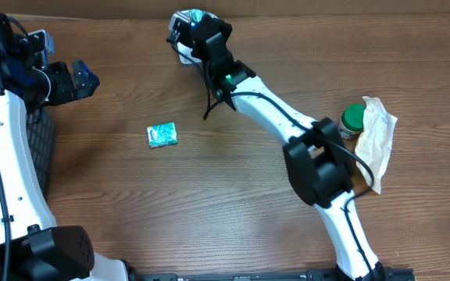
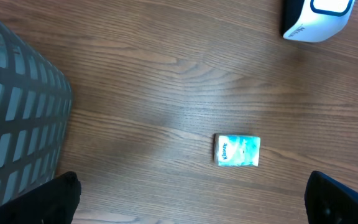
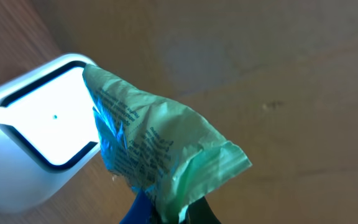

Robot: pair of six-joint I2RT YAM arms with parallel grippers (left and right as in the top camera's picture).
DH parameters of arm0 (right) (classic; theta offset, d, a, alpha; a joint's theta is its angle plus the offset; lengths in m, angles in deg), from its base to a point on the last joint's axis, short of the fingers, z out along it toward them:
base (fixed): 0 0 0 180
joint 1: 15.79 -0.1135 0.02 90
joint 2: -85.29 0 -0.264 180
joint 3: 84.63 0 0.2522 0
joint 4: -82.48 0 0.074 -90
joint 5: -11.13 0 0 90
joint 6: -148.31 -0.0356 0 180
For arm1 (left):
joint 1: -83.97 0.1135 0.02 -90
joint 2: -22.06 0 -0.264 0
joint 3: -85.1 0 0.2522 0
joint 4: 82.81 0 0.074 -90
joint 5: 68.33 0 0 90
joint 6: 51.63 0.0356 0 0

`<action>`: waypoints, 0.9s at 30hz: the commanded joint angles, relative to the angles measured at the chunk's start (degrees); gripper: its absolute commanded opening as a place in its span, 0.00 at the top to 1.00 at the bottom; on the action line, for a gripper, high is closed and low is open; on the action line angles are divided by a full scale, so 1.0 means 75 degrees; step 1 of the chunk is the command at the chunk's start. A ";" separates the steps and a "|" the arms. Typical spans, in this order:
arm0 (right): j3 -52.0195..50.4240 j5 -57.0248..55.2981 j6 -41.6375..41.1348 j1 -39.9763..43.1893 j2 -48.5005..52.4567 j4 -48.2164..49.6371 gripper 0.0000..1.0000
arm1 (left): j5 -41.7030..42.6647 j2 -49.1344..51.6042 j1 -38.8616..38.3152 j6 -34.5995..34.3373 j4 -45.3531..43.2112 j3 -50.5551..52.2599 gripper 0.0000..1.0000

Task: Scan the item barcode
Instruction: 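Carry the light-blue pack right and release it near the jar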

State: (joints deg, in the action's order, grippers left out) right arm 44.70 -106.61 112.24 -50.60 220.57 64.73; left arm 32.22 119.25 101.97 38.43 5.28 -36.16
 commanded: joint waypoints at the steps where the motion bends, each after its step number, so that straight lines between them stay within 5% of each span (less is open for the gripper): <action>1: 0.0192 -0.0082 -0.1603 -0.0166 -0.1425 -0.0551 0.96 | 0.0055 0.0029 -0.0052 0.0114 -0.0003 -0.0029 0.01; 7: 0.0192 0.0189 -0.3911 -0.0172 -0.2844 -0.3381 0.96 | 0.0058 0.0029 -0.0052 0.0111 0.0000 -0.0029 0.01; 16: 0.0192 0.2815 -0.6027 0.0347 -0.4258 -0.8376 0.96 | 0.0055 0.0029 -0.0052 0.0114 -0.0003 -0.0029 0.01; 21: -0.0189 0.2824 -0.6137 0.0825 -0.4223 -1.0486 0.96 | 0.0058 0.0029 -0.0052 0.0111 -0.0003 -0.0029 0.01; 27: -0.2069 0.2699 -0.5796 0.1413 -0.4223 -1.0620 0.96 | 0.0055 0.0029 -0.0052 0.0111 -0.0003 -0.0029 0.00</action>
State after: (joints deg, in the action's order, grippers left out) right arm 35.06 -86.59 67.80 -41.53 189.18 -15.07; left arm 32.24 119.25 101.97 38.43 5.28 -36.16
